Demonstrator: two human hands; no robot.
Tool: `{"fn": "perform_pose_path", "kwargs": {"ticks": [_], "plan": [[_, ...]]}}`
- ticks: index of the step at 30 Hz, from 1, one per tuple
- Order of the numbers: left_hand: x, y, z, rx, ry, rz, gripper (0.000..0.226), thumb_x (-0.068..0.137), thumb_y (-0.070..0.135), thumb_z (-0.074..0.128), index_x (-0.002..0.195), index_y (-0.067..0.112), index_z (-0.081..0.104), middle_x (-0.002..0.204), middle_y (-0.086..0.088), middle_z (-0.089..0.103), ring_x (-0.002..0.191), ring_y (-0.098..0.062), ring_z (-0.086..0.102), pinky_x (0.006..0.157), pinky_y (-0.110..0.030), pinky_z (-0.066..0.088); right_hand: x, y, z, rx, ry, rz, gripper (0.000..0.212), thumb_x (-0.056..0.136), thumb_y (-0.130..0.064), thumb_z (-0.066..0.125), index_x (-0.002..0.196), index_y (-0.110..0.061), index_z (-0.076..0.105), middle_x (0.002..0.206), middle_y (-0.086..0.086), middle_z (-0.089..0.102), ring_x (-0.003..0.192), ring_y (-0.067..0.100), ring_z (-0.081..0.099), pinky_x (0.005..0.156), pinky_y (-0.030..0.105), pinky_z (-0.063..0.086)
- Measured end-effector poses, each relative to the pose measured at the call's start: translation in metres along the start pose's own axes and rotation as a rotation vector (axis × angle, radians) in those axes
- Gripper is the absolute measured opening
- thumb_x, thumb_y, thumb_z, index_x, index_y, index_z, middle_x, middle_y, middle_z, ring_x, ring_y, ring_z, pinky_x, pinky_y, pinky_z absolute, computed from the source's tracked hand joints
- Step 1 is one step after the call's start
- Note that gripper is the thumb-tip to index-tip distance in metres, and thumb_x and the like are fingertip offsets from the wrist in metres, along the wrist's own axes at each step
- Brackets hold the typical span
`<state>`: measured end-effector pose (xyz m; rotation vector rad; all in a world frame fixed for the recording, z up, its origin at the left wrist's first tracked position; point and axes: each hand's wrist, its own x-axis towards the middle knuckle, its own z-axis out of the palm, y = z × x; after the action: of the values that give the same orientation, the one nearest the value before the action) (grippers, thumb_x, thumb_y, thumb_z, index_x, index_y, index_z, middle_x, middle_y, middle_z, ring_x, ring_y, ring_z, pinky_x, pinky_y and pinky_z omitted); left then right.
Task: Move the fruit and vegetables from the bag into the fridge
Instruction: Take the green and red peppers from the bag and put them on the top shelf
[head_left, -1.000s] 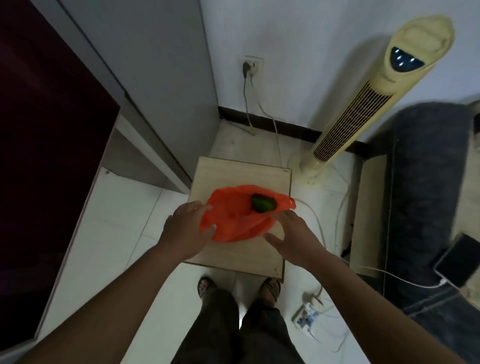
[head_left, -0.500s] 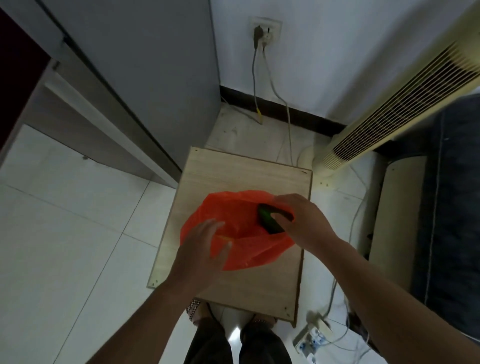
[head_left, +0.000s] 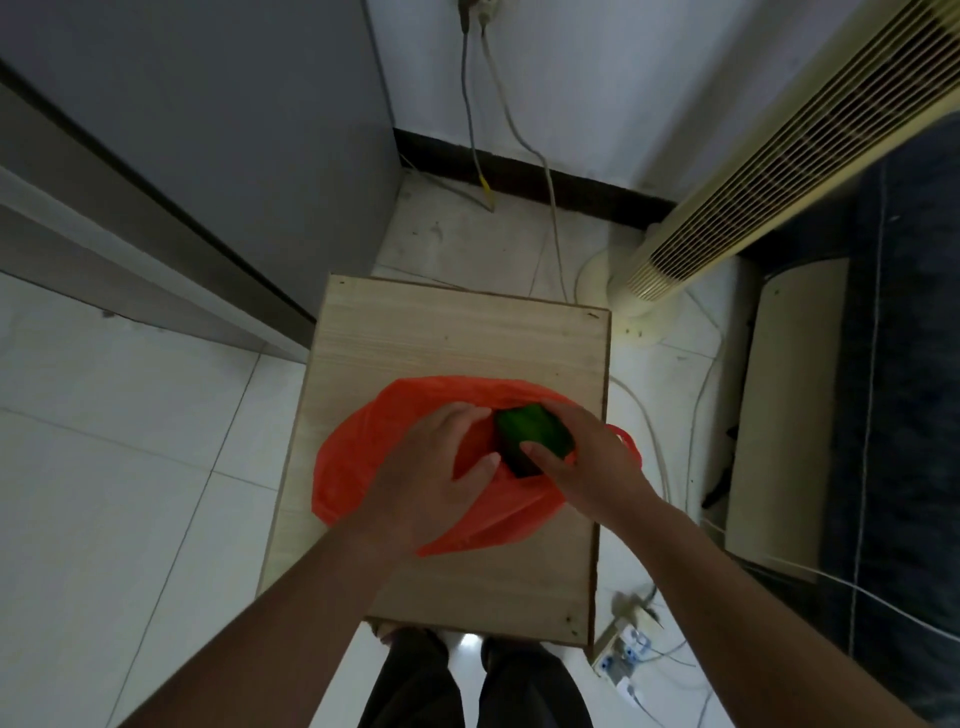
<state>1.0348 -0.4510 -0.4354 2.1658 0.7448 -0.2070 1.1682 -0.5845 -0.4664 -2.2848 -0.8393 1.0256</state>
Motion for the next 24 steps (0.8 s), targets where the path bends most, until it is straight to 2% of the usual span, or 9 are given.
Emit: {"fn": "perform_pose_path", "kwargs": {"ticks": [5, 10, 14, 18, 21, 23, 24], "plan": [[-0.015, -0.018, -0.004, 0.005, -0.026, -0.067, 0.046, 0.09, 0.038, 0.053, 0.134, 0.029, 0.043, 0.141, 0.008, 0.041, 0.13, -0.009, 0.036, 0.106, -0.027, 0.032, -0.008, 0.003, 0.012, 0.061, -0.009, 0.018, 0.063, 0.082, -0.045, 0.062, 0.137, -0.031, 0.033, 0.136, -0.005, 0.046, 0.122, 0.016, 0.046, 0.097, 0.032, 0.044], [-0.029, -0.03, -0.004, -0.037, -0.042, -0.077, 0.045, 0.091, 0.038, 0.054, 0.133, 0.029, 0.044, 0.138, 0.01, 0.042, 0.128, -0.007, 0.038, 0.103, -0.027, 0.034, -0.017, 0.005, 0.013, -0.018, 0.034, 0.047, 0.082, 0.076, -0.046, 0.069, 0.143, -0.027, 0.026, 0.145, -0.001, 0.028, 0.128, 0.019, 0.035, 0.101, 0.034, 0.042], [-0.035, -0.033, -0.002, -0.063, -0.026, -0.079, 0.043, 0.09, 0.038, 0.054, 0.132, 0.031, 0.044, 0.134, 0.014, 0.042, 0.123, -0.003, 0.038, 0.101, -0.026, 0.035, -0.027, 0.008, 0.013, -0.096, 0.152, 0.019, 0.076, 0.073, -0.047, 0.072, 0.137, -0.028, 0.035, 0.135, -0.002, 0.034, 0.12, 0.015, 0.039, 0.094, 0.023, 0.039], [-0.038, -0.034, 0.002, -0.038, -0.04, -0.079, 0.044, 0.091, 0.04, 0.053, 0.133, 0.03, 0.044, 0.136, 0.013, 0.042, 0.123, -0.003, 0.037, 0.1, -0.023, 0.031, -0.031, 0.008, 0.014, -0.156, 0.214, -0.038, 0.064, 0.078, -0.042, 0.067, 0.134, -0.025, 0.041, 0.134, -0.001, 0.039, 0.119, 0.015, 0.041, 0.098, 0.027, 0.039], [-0.044, -0.039, 0.006, 0.141, -0.039, -0.06, 0.053, 0.087, 0.056, 0.038, 0.133, 0.03, 0.045, 0.137, 0.008, 0.045, 0.129, -0.012, 0.039, 0.108, -0.036, 0.032, -0.029, 0.007, 0.015, -0.187, 0.175, -0.062, 0.063, 0.081, -0.042, 0.064, 0.136, -0.021, 0.041, 0.138, -0.001, 0.039, 0.122, 0.016, 0.042, 0.099, 0.026, 0.037], [-0.048, -0.046, 0.007, 0.246, -0.008, -0.069, 0.061, 0.082, 0.06, 0.028, 0.132, 0.03, 0.045, 0.137, 0.006, 0.047, 0.131, -0.016, 0.038, 0.108, -0.048, 0.032, -0.028, 0.006, 0.014, -0.166, 0.114, -0.048, 0.069, 0.081, -0.044, 0.065, 0.14, -0.023, 0.036, 0.141, -0.002, 0.036, 0.123, 0.016, 0.042, 0.099, 0.025, 0.037], [-0.051, -0.05, 0.008, 0.253, 0.003, -0.079, 0.063, 0.081, 0.061, 0.027, 0.132, 0.029, 0.045, 0.136, 0.005, 0.047, 0.13, -0.018, 0.04, 0.108, -0.049, 0.033, -0.027, 0.005, 0.014, -0.154, 0.087, -0.039, 0.072, 0.08, -0.044, 0.066, 0.141, -0.023, 0.033, 0.143, -0.003, 0.035, 0.125, 0.016, 0.041, 0.099, 0.025, 0.037]]}}
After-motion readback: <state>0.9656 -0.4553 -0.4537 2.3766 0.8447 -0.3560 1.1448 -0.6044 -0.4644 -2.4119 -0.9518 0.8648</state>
